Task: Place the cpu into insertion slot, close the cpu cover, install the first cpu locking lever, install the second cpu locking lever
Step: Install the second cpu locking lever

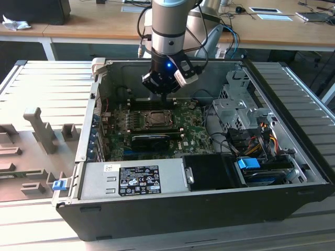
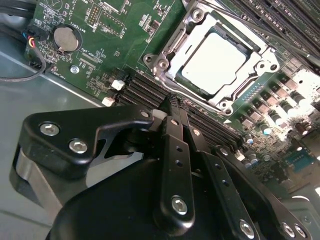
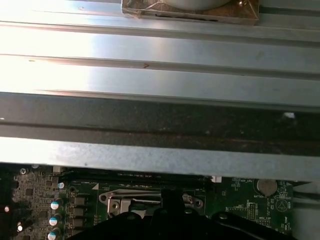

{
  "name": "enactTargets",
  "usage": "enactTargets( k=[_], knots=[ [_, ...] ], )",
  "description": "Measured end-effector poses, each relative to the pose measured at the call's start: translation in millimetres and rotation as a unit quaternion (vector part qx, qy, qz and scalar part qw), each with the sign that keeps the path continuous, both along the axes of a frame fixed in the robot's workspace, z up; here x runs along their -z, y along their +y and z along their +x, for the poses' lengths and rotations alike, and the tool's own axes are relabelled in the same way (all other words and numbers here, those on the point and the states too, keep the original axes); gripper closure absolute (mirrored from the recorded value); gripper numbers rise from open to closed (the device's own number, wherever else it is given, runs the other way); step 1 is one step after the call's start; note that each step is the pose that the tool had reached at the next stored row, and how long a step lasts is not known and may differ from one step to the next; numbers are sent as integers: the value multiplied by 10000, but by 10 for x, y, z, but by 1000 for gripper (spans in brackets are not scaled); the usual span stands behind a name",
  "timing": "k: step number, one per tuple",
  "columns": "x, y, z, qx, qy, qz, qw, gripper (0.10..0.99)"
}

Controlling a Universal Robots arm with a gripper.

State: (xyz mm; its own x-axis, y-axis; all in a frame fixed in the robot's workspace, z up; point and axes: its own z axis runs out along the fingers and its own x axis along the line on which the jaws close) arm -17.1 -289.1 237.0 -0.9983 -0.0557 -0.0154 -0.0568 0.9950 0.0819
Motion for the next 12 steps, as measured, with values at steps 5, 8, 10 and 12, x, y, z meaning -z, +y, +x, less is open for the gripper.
enactTargets(
  k=[5, 8, 10, 12],
  knots=[
    [-53, -1, 0, 0, 0, -11, 10000, 980],
    [-60, -4, 0, 1, -1, -11, 10000, 980],
    [-62, -14, 0, 0, 1, -12, 10000, 980],
    [-61, -32, 0, 0, 0, -12, 10000, 980]
  ],
)
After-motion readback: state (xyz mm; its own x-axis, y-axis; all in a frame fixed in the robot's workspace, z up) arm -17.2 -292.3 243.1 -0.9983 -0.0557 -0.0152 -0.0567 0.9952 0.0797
